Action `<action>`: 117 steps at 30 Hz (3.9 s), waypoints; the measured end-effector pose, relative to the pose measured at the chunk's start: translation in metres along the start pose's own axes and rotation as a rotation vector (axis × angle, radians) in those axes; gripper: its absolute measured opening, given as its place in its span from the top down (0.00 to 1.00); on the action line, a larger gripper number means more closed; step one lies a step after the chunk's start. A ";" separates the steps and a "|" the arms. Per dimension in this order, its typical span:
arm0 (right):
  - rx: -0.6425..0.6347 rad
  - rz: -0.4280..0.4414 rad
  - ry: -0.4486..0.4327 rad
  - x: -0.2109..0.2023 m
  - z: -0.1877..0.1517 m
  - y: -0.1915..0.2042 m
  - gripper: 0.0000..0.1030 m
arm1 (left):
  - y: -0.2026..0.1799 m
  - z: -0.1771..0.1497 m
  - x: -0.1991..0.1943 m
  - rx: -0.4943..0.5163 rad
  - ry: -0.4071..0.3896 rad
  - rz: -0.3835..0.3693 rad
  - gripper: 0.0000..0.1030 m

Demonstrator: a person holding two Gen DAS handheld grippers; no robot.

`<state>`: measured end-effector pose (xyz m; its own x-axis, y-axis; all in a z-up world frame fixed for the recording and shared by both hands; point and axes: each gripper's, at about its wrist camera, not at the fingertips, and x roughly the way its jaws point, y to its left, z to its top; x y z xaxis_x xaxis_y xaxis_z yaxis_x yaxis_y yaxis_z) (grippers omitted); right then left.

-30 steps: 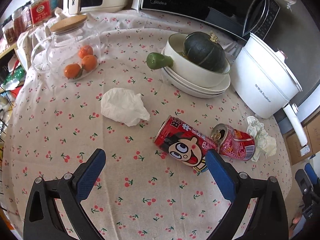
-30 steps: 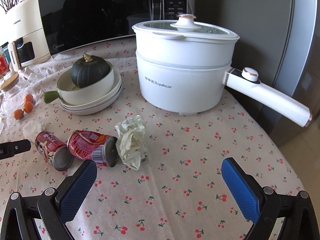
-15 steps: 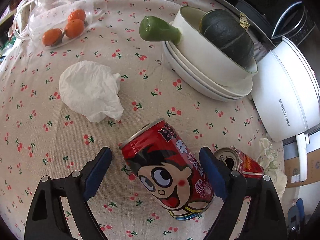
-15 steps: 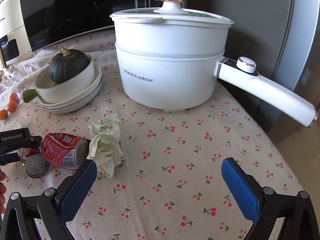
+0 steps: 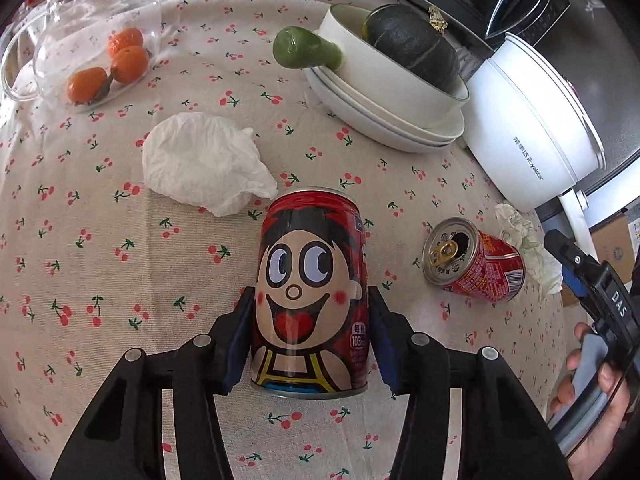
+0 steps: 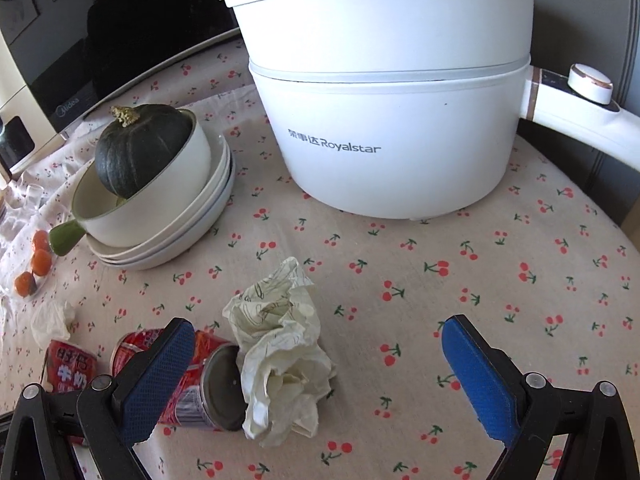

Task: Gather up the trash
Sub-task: 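Grasp the red cartoon-face can with the left tool, then grasp the crumpled paper with the right tool while the left tool holds the can, then carry the cartoon can and crumpled paper over the white bin with both tools, then open the left tool to drop the can while the right tool drops the paper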

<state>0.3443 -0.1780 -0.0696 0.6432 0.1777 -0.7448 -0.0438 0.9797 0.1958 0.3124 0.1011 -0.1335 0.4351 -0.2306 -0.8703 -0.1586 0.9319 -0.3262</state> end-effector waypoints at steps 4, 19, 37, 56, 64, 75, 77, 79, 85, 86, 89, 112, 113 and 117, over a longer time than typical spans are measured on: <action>0.023 -0.008 0.028 0.016 0.004 0.003 0.14 | 0.002 -0.001 -0.009 0.066 -0.025 0.027 0.47; 0.042 0.008 0.107 0.018 -0.004 0.005 0.57 | 0.005 -0.015 -0.035 0.084 -0.058 0.045 0.47; -0.046 -0.040 0.031 -0.130 -0.055 -0.024 0.57 | -0.043 -0.085 -0.120 0.167 -0.119 -0.026 0.47; -0.001 -0.090 0.122 -0.175 -0.129 -0.092 0.57 | -0.080 -0.134 -0.121 0.209 -0.078 -0.151 0.47; 0.037 -0.158 0.121 -0.188 -0.140 -0.133 0.57 | -0.122 -0.142 -0.108 0.261 -0.054 -0.193 0.47; 0.110 -0.203 0.125 -0.211 -0.159 -0.189 0.56 | -0.207 -0.178 -0.080 0.420 0.002 -0.254 0.47; 0.126 -0.215 0.125 -0.215 -0.163 -0.202 0.56 | -0.222 -0.187 -0.073 0.455 0.011 -0.260 0.46; 0.144 -0.226 0.124 -0.220 -0.167 -0.214 0.55 | -0.236 -0.194 -0.064 0.481 0.024 -0.266 0.46; 0.175 -0.252 0.131 -0.231 -0.181 -0.245 0.55 | -0.277 -0.218 -0.037 0.563 0.062 -0.287 0.47; 0.178 -0.257 0.134 -0.232 -0.184 -0.250 0.55 | -0.284 -0.223 -0.033 0.580 0.066 -0.289 0.47; 0.173 -0.269 0.146 -0.233 -0.190 -0.259 0.55 | -0.302 -0.233 -0.021 0.621 0.075 -0.298 0.47; 0.183 -0.288 0.165 -0.230 -0.194 -0.274 0.55 | -0.282 -0.210 -0.043 0.660 -0.026 -0.199 0.13; 0.181 -0.287 0.165 -0.229 -0.193 -0.271 0.55 | -0.276 -0.207 -0.046 0.652 -0.029 -0.190 0.12; 0.174 -0.285 0.166 -0.224 -0.188 -0.262 0.55 | -0.254 -0.196 -0.055 0.625 -0.039 -0.149 0.10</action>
<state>0.0682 -0.4571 -0.0738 0.4774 -0.0729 -0.8757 0.2590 0.9640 0.0609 0.1545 -0.1779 -0.0749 0.4467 -0.3709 -0.8142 0.4472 0.8808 -0.1559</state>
